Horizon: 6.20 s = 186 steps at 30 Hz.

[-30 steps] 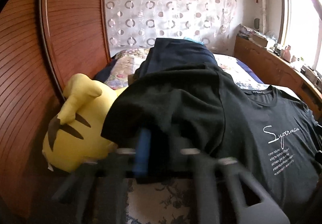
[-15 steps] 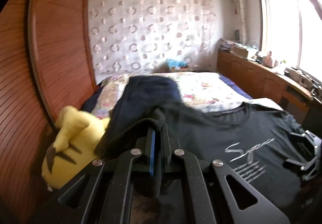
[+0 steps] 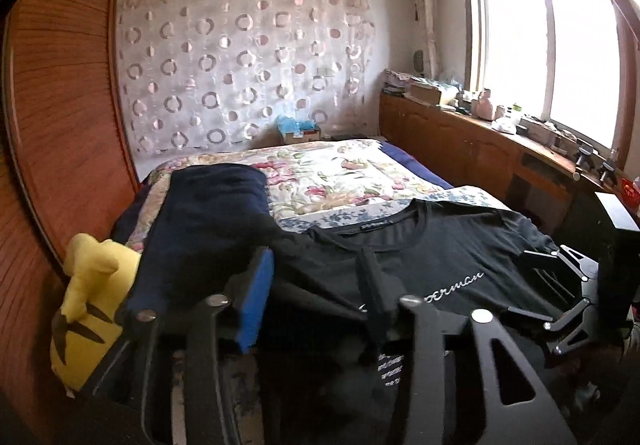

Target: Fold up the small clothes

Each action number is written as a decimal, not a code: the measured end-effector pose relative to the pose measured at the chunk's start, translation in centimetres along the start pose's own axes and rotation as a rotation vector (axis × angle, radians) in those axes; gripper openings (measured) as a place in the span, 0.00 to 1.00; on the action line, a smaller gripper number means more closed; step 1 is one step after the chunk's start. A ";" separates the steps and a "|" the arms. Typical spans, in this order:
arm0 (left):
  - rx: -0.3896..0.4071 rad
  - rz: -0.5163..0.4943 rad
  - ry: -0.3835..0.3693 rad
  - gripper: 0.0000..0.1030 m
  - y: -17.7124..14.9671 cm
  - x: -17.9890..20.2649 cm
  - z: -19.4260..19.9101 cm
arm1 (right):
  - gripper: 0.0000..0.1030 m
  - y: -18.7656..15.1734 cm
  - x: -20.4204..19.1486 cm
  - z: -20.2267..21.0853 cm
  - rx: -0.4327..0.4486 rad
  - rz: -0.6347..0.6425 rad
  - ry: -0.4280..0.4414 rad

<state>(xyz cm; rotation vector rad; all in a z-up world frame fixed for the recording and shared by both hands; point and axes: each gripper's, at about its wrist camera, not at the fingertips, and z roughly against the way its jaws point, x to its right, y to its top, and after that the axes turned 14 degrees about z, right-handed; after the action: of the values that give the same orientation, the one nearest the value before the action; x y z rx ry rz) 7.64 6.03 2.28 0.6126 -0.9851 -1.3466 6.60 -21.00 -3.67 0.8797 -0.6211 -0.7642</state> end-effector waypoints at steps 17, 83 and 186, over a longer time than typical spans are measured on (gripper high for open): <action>0.042 0.104 0.117 0.76 -3.7 -5.8 2.5 | 0.75 3.4 -1.3 -4.2 -0.002 0.059 0.223; -0.339 -0.125 0.156 0.55 0.8 0.5 -16.7 | 0.57 -3.4 13.4 -8.5 -0.288 -0.002 0.005; -0.096 0.091 0.090 0.77 -7.3 -5.0 -0.3 | 0.59 3.4 2.7 -11.9 -0.245 0.060 0.062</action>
<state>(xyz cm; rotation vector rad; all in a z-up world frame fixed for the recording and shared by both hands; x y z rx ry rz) 4.46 9.61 -5.20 0.5450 -0.8610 -1.2673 18.14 -16.52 -6.29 0.6540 -0.4848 -0.7383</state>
